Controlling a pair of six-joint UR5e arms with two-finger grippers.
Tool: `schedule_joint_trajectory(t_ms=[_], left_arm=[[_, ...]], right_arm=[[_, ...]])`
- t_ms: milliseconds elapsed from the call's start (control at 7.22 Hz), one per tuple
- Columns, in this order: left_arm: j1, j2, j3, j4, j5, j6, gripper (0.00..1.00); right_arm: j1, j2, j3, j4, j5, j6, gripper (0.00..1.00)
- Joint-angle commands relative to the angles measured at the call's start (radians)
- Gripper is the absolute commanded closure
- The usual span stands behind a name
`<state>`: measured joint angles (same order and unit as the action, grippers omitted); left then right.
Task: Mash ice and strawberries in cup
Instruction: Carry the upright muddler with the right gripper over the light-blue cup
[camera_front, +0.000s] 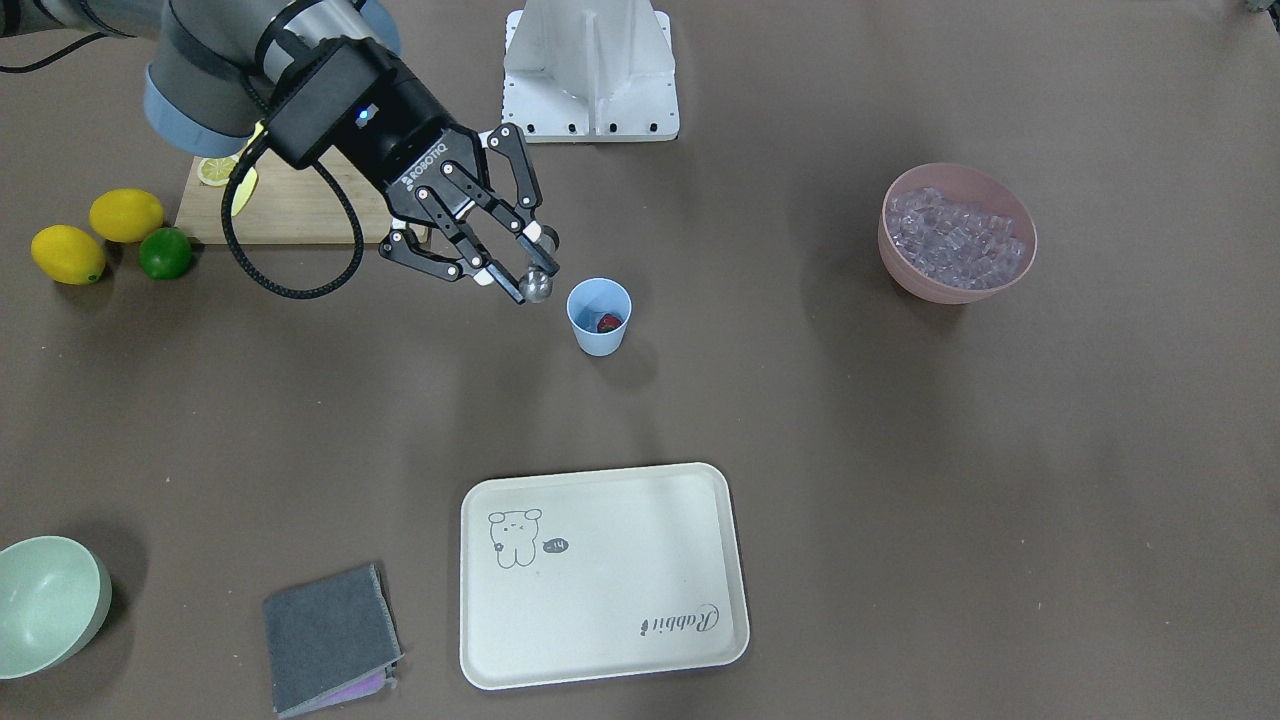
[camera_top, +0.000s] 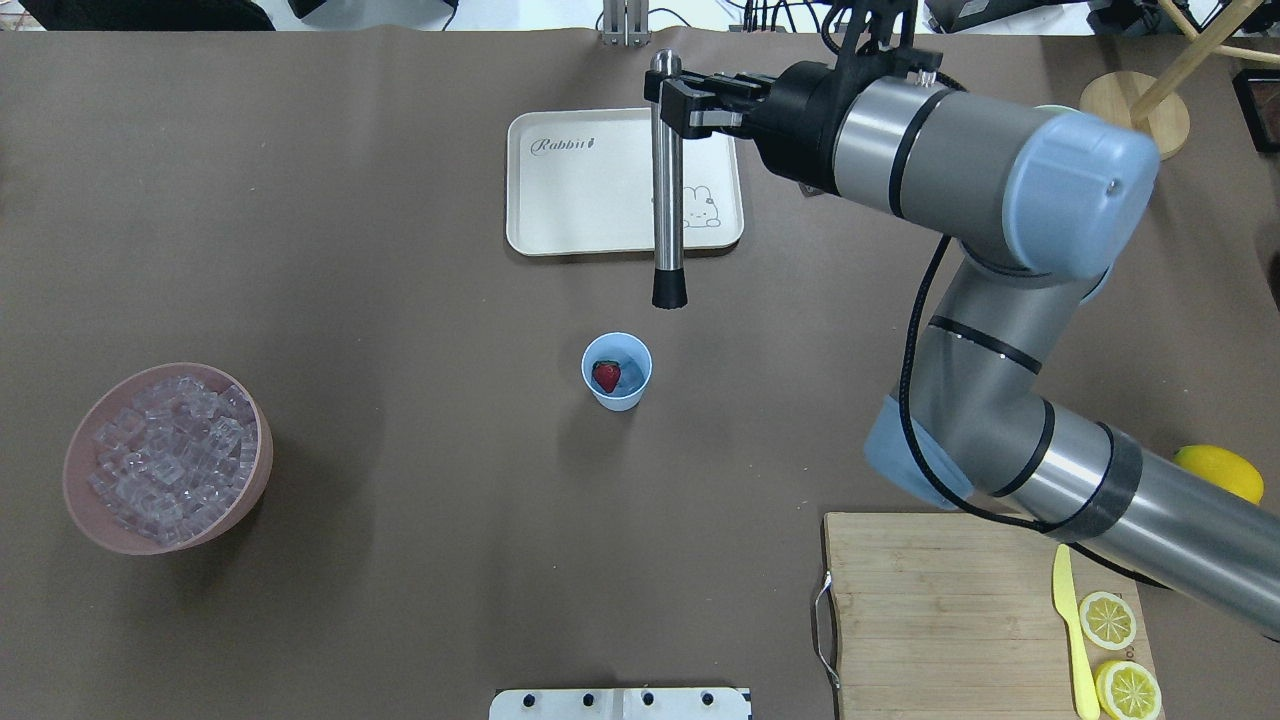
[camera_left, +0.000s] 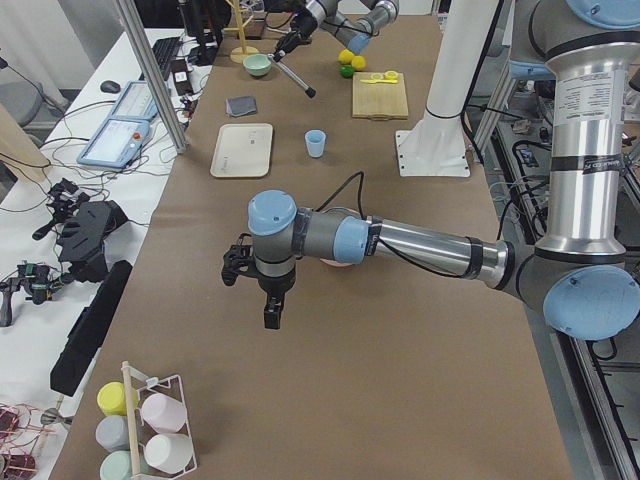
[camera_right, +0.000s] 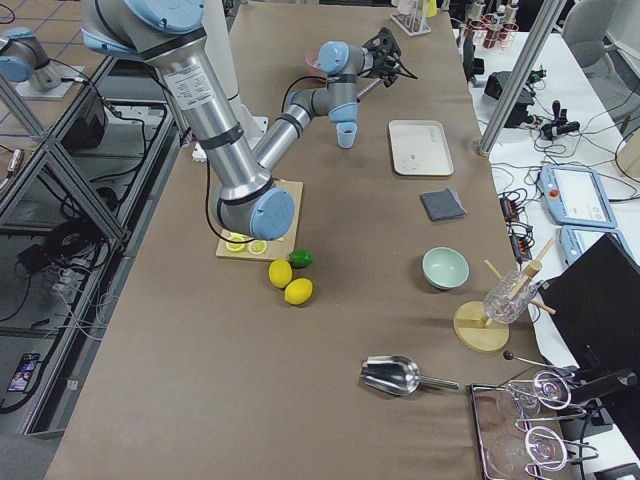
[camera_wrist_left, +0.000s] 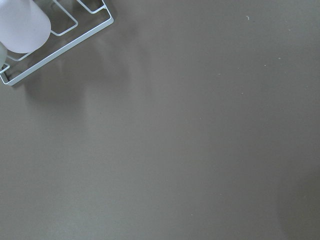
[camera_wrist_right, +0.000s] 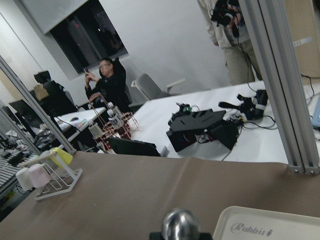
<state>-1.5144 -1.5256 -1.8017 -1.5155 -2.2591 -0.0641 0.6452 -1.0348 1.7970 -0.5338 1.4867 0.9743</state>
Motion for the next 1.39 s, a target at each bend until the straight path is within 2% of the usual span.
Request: schedule_joint_trajectory(t_ms=[0, 139, 277, 416, 693, 1247], left_arm=[[-0.001, 0.001, 0.019, -0.002, 0.0, 0.001, 0.02], [-0.001, 0.001, 0.025, -0.002, 0.0, 0.001, 0.02], [-0.001, 0.001, 0.027, 0.001, 0.001, 0.001, 0.02], [-0.007, 0.001, 0.036, 0.003, 0.0, 0.0, 0.02], [-0.006, 0.005, 0.039, 0.006, 0.0, 0.0, 0.02], [-0.006, 0.018, 0.048, -0.003, 0.0, 0.0, 0.02]], right_arm=[[-0.147, -0.043, -0.027, 0.22, -0.214, -0.118, 1.0], [-0.192, -0.027, -0.069, 0.283, -0.253, -0.17, 1.0], [-0.202, 0.008, -0.144, 0.354, -0.255, -0.189, 1.0], [-0.203, 0.042, -0.189, 0.371, -0.256, -0.248, 1.0], [-0.194, 0.064, -0.209, 0.379, -0.26, -0.345, 1.0], [-0.202, 0.055, -0.237, 0.407, -0.282, -0.377, 1.0]])
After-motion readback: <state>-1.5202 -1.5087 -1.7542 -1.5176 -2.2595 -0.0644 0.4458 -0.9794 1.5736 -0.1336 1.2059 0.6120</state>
